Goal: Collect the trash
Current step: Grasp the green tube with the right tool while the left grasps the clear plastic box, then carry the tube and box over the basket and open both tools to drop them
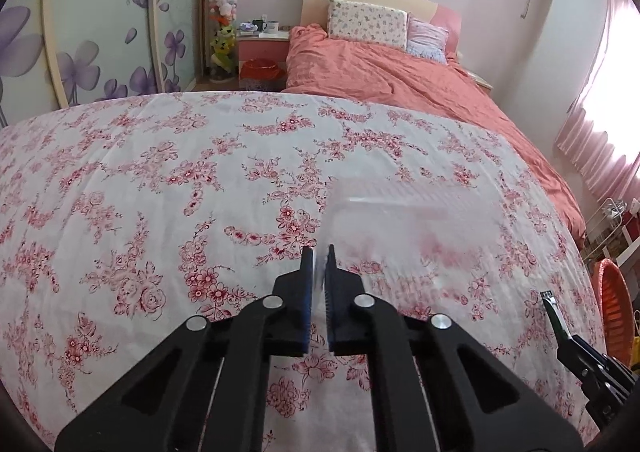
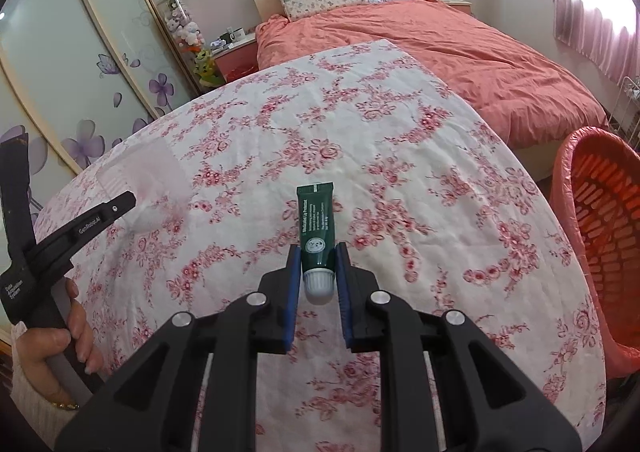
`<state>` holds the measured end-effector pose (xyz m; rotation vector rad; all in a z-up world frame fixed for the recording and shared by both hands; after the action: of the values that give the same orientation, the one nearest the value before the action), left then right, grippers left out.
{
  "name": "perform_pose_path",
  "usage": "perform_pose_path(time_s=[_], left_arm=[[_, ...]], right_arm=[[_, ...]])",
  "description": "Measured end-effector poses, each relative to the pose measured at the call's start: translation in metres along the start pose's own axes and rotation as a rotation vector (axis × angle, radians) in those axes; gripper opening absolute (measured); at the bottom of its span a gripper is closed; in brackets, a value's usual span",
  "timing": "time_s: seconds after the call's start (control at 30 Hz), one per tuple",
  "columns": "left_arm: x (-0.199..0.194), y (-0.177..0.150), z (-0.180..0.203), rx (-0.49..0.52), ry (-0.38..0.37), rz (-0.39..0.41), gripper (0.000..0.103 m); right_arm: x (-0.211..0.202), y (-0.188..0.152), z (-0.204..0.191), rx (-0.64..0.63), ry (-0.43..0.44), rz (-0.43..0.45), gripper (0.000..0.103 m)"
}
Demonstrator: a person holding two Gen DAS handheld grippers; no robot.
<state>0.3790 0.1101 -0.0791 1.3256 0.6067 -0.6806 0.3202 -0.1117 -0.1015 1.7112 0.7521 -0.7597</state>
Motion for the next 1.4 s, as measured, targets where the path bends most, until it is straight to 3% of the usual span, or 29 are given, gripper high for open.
perform_pose_path(time_s=[0.33, 0.77, 1.13, 1.4], left_arm=[[-0.034, -0.004, 0.012, 0.009, -0.009, 0.041, 0.004], [-0.095, -0.027, 0.071, 0.075, -0.064, 0.081, 0.004], [-0.133, -0.052, 0.138, 0.156, -0.150, 0.106, 0.004], [-0.143, -0.065, 0.181, 0.205, -0.197, 0.107, 0.004]], right_arm=[[-0.028, -0.003, 0.011, 0.011, -0.006, 0.044, 0.018], [-0.115, -0.016, 0.058, 0.056, -0.062, 0.176, 0.018], [-0.185, -0.035, 0.115, 0.067, -0.185, 0.324, 0.018], [-0.213, -0.045, 0.152, 0.083, -0.272, 0.388, 0.018]])
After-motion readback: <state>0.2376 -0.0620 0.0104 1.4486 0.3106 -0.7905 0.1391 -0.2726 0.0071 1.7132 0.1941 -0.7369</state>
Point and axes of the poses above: each gripper's, at about its wrist camera, not at the fingertips, and x roughly the way its jaws point, z to its right, y to its top, the point moved 6 cm from there along x, roughly the way its jaws point, and after that the axes turned 2 degrees about -z, right-handed, at the moved point
